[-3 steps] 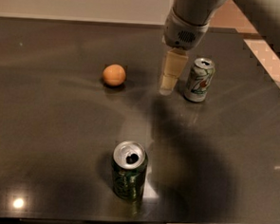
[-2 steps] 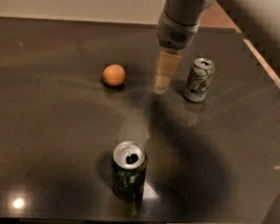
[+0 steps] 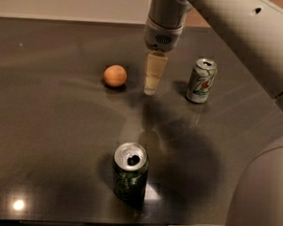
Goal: Move orange near 7up can
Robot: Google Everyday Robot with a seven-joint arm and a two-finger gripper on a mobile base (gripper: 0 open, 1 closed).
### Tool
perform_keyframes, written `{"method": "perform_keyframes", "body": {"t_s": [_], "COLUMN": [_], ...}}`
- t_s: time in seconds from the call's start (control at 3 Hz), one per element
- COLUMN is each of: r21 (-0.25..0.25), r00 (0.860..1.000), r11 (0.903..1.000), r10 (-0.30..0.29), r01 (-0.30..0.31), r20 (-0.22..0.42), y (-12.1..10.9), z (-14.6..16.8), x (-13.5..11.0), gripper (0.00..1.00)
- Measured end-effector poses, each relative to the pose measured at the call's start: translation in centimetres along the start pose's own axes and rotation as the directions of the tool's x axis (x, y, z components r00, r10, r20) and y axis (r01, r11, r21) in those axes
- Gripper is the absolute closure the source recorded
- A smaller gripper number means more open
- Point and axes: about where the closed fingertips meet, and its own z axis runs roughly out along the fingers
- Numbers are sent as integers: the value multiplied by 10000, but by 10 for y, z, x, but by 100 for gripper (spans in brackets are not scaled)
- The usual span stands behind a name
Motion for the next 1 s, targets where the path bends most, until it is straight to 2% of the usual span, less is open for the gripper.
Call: {"method": "perform_keyframes", "body": {"t_s": [0.67, 1.0], "r21": [-503, -597], "r00": [9998, 9998], "r11": [9986, 9980], "r10": [-175, -183], "r01": [174, 184], "r20": [-20, 14], "y": [-11, -19], "z": [34, 46], "x": [-27, -40], "gripper": [0, 0]}}
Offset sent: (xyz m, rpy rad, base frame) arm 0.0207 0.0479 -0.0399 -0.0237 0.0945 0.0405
